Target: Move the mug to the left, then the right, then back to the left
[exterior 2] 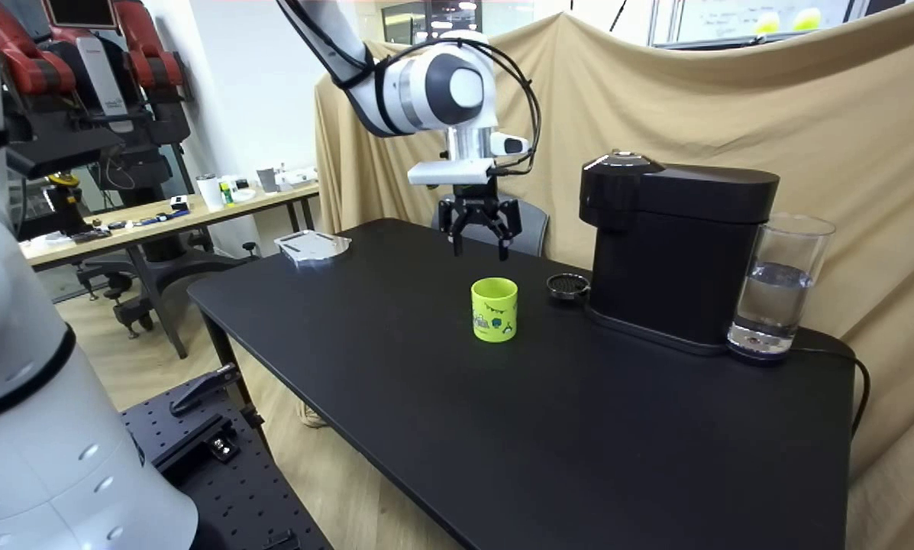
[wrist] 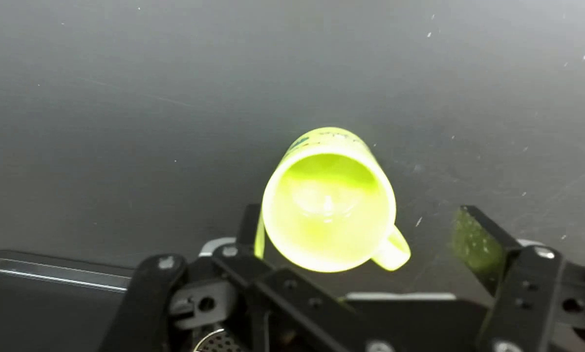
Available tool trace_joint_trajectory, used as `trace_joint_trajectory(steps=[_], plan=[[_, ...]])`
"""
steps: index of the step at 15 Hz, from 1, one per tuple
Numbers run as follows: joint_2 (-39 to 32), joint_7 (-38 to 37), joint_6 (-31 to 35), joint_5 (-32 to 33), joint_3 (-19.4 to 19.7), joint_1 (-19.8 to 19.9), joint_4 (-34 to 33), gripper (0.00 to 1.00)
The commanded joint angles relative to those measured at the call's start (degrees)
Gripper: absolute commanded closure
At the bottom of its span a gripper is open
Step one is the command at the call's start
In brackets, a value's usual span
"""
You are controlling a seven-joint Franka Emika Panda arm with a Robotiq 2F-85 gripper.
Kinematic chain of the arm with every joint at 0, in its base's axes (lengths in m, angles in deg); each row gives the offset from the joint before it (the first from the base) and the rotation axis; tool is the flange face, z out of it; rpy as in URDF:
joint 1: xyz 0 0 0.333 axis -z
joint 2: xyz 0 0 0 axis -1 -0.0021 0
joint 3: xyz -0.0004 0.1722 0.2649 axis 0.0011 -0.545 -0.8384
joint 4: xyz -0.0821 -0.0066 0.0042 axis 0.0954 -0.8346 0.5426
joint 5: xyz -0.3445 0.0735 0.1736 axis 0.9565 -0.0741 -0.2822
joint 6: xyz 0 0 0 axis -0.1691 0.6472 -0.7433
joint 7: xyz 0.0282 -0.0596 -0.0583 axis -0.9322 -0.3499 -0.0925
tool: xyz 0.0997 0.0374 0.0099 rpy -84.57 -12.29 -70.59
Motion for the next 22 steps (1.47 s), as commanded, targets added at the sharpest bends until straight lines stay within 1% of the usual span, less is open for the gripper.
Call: trace_joint_trajectory(steps=[1, 2, 4, 5, 6, 7, 8, 9, 10, 11, 13, 22], plan=[[4.1, 9.6, -2.3, 1.6, -1.9, 1.2, 4.9, 0.0], [4.4, 12.2, -2.4, 2.5, -2.0, 1.2, 5.6, 0.0], [3.8, 14.6, -1.8, 7.6, -1.5, 0.7, 6.4, 0.0], [3.2, 13.7, 0.9, 11.5, -0.9, 0.1, 6.9, 0.0], [2.7, 12.6, 2.9, 13.8, -0.8, 0.0, 7.2, 0.0], [1.9, 10.7, 6.4, 16.3, -0.6, -0.3, 7.7, 0.0], [1.2, 9.1, 9.8, 17.4, -0.5, -0.3, 8.1, 0.0], [0.5, 8.3, 12.4, 16.5, -0.8, 0.0, 8.3, 0.0], [1.2, 11.4, 8.6, 14.9, -1.3, 0.4, 7.5, 0.0], [0.6, 11.0, 10.6, 14.9, -1.2, 0.3, 7.8, 0.0], [-0.2, 10.9, 11.9, 14.9, -1.2, 0.3, 7.9, 0.0], [-0.3, 10.9, 12.0, 14.9, -1.2, 0.3, 7.9, 0.0]])
